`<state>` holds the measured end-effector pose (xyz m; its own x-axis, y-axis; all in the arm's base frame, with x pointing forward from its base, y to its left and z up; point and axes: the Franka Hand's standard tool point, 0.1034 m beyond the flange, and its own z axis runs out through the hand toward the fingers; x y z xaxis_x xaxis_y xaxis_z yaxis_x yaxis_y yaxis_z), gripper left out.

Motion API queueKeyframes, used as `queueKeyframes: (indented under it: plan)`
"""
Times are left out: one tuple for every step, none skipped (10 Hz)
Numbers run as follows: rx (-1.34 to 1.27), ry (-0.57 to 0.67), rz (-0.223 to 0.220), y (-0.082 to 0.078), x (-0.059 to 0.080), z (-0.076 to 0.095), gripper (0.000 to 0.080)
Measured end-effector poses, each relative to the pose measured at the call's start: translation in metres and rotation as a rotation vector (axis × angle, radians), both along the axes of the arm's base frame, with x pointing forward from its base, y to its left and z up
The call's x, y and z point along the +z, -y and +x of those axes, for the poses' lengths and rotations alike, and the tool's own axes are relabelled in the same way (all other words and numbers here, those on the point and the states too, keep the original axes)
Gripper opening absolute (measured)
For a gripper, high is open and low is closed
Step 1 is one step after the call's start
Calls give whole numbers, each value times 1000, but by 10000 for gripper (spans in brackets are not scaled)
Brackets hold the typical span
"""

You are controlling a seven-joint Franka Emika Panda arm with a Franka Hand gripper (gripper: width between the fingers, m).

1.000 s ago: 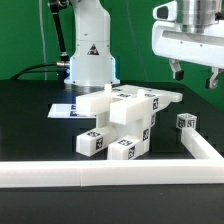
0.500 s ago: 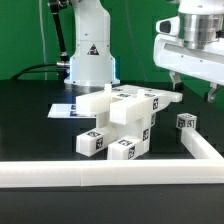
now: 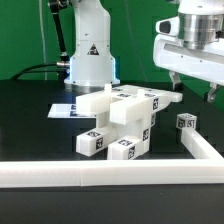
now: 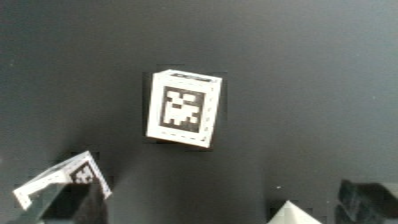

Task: Assemble chair

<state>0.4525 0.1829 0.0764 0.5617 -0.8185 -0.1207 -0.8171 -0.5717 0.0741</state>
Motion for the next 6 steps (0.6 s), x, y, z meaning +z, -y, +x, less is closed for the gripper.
queueKeyframes:
  plan:
    - [0,-18,-2,-1,-1,-2,649]
    - [-1,-14,-3,0,-2,-3,649]
    - [0,-30,-4,-1,-2,-5,649]
    - [1,-30,-5,0,-3,-6,649]
    - [2,-50,-8,0,-4,-9,649]
    - [4,-40,-6,0,-4,-8,649]
